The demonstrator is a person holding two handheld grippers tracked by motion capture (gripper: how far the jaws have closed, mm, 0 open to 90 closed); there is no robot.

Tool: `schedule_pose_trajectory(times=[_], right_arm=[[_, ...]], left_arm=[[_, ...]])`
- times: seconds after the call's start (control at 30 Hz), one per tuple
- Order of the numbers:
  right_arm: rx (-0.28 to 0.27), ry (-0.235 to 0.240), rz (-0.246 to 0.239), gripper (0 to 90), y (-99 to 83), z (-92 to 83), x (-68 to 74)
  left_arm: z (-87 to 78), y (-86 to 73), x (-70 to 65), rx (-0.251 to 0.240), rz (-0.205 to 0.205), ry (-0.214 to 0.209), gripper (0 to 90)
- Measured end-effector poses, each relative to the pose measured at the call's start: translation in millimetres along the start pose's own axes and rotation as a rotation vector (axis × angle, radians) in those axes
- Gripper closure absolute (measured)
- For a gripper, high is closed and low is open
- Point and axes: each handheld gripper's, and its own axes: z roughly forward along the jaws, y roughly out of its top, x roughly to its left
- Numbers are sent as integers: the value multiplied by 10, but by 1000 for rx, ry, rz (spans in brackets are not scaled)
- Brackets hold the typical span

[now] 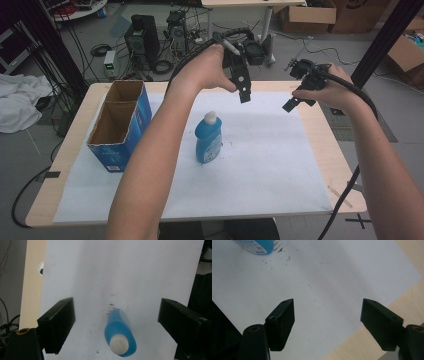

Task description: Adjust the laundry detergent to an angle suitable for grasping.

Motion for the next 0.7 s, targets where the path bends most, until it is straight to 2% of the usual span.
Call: schedule_pose_trajectory(times=[0.37,0.7], right_arm=[[-9,-3,3,273,-2,-30,-7],[-8,5,-1,272,0,20,-12]], left_arm=[[-9,2,-9,-2,-5,-3,151],[-6,16,-12,-2,-17,-7,148]])
